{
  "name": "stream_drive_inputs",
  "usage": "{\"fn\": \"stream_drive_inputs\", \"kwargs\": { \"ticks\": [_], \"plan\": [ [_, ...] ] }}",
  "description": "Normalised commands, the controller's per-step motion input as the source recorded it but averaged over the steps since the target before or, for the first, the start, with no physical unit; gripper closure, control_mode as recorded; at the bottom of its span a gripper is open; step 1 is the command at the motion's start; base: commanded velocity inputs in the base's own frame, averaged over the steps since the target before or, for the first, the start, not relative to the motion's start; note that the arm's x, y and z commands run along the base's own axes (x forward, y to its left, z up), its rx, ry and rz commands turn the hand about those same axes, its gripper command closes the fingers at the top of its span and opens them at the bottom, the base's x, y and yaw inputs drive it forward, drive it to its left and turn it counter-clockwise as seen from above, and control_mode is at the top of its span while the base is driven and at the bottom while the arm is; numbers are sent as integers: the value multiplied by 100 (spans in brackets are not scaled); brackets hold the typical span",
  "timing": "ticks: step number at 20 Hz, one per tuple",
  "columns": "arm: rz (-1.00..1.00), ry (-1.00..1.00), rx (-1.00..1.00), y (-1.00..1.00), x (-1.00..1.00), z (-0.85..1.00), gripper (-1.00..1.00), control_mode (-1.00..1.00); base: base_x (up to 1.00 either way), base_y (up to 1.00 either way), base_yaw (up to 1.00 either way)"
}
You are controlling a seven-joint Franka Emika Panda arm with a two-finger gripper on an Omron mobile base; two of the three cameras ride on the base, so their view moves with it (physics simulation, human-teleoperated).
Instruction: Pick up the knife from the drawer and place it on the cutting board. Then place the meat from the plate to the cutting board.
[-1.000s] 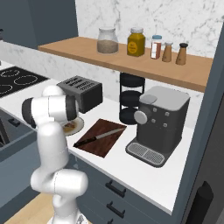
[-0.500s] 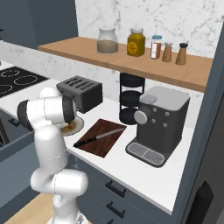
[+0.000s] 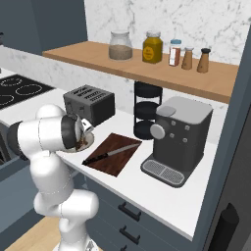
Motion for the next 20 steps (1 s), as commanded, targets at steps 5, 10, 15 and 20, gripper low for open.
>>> {"fn": "stream_drive_inputs", "kwargs": {
  "ticks": [5,10,15,20],
  "plan": [
    [0,2,0,-49,0,52,100,-100,0,0,0],
    [0,7,-3,-50,0,14,100,-100,0,0,0],
    [0,13,-8,-53,0,0,100,-100,0,0,0],
    [0,9,-5,-57,0,0,100,-100,0,0,0]
  ]
}}
